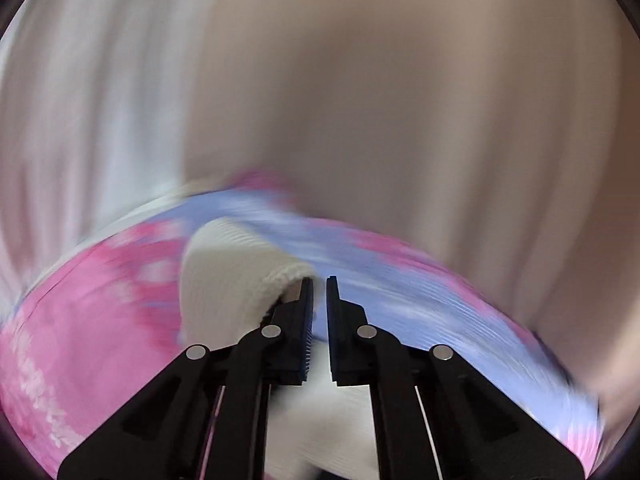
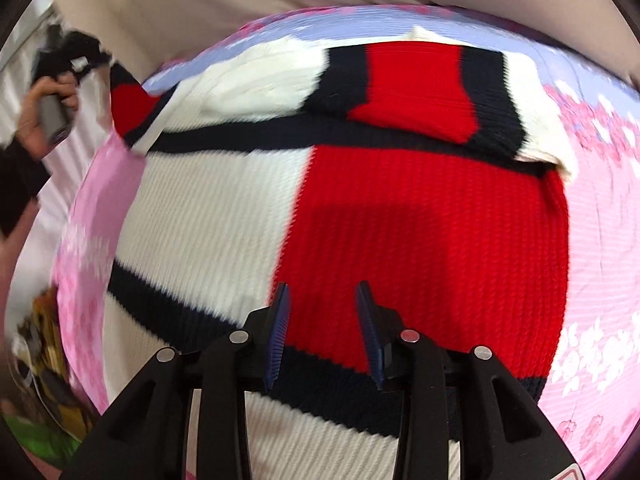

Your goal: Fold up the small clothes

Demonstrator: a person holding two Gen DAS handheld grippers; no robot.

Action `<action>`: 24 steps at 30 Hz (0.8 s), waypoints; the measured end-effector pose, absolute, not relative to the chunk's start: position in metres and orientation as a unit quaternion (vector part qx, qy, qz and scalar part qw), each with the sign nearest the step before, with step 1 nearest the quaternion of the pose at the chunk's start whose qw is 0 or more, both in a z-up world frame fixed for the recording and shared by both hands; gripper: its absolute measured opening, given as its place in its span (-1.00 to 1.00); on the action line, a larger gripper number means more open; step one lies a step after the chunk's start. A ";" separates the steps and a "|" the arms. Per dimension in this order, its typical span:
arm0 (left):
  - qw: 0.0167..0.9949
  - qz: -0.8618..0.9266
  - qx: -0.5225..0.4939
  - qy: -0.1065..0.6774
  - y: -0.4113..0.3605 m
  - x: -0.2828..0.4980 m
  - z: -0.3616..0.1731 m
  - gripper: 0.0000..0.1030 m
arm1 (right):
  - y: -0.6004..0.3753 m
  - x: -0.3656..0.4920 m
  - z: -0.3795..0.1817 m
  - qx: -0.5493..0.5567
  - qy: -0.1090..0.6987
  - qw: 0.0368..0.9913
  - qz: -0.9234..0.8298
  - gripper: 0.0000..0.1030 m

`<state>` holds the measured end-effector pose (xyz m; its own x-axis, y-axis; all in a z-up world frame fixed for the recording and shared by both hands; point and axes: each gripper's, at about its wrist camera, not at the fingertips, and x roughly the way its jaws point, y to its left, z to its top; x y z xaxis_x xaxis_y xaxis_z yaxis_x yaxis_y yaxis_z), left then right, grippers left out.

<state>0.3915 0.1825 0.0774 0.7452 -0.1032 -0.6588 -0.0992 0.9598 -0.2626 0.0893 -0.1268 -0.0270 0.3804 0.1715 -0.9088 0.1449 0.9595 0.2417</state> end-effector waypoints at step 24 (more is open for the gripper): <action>0.824 0.038 -0.222 0.521 0.194 0.217 -0.040 0.35 | -0.049 0.246 0.007 -0.053 0.447 0.881 0.143 0.22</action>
<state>0.2171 0.1937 -0.0397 0.4553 -0.1695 -0.8741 -0.2931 0.8985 -0.3268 0.2460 -0.0485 0.0074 0.5590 0.2060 -0.8032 -0.2999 0.9533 0.0357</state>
